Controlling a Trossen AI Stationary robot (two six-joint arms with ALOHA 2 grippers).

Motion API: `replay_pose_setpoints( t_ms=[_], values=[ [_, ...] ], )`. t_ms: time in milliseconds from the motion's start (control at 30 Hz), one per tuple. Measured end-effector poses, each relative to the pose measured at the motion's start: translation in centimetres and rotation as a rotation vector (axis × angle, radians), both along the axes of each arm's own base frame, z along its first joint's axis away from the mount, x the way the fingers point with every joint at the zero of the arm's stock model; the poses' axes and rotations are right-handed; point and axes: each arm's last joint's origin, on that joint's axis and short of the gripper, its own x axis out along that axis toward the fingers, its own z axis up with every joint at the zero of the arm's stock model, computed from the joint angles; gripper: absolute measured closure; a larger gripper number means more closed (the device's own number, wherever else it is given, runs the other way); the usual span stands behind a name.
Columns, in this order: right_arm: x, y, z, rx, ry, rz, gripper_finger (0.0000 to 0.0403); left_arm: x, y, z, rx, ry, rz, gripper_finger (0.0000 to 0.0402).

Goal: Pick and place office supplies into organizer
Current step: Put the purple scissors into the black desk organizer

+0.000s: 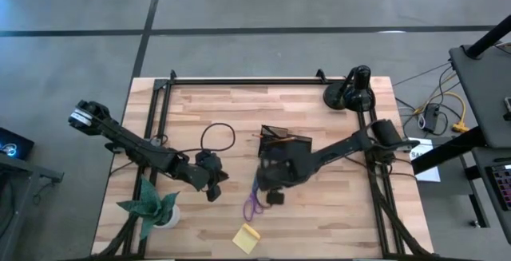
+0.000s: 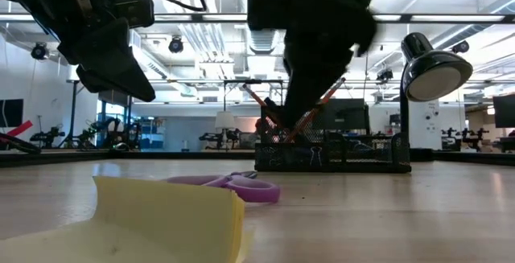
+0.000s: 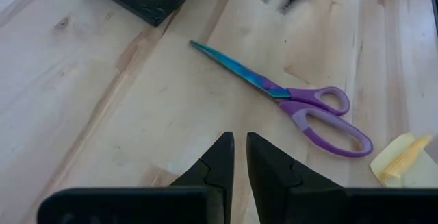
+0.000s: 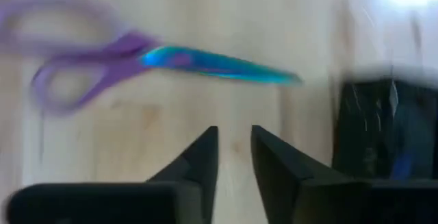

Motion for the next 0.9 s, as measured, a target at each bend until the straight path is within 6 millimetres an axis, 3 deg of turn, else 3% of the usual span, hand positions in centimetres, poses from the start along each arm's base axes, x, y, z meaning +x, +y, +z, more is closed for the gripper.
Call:
replay_pose_setpoints(
  t_ms=[133,233,300,467,567,700,900],
  values=[
    [0.6,1.3,0.1,-0.174,0.030,0.414,0.0290,0.1,0.4,-0.1,-0.018,0.014,-0.001,0.0376],
    [1.1,1.3,-0.1,-0.263,0.045,0.601,0.0265,0.4,0.8,-0.1,-0.086,0.036,-0.016,0.0376],
    [1.3,0.9,0.0,-0.287,0.044,0.619,0.0254,0.5,1.2,-0.1,-0.130,0.046,0.002,0.0376],
    [1.4,0.3,0.9,-0.327,0.004,0.477,0.0243,0.5,1.7,0.3,-0.184,0.038,0.015,0.0376],
    [1.4,0.4,1.2,-0.366,0.013,0.660,0.0243,0.5,1.7,0.8,-0.193,0.012,0.012,0.0376],
    [1.8,0.9,-0.7,-0.354,0.052,0.986,0.0245,0.5,1.7,1.3,-0.197,-0.021,0.015,0.0376],
    [3.6,0.2,-3.0,-0.300,0.083,0.989,0.0245,0.4,1.8,1.2,-0.178,-0.022,0.035,0.0376]
  ],
)
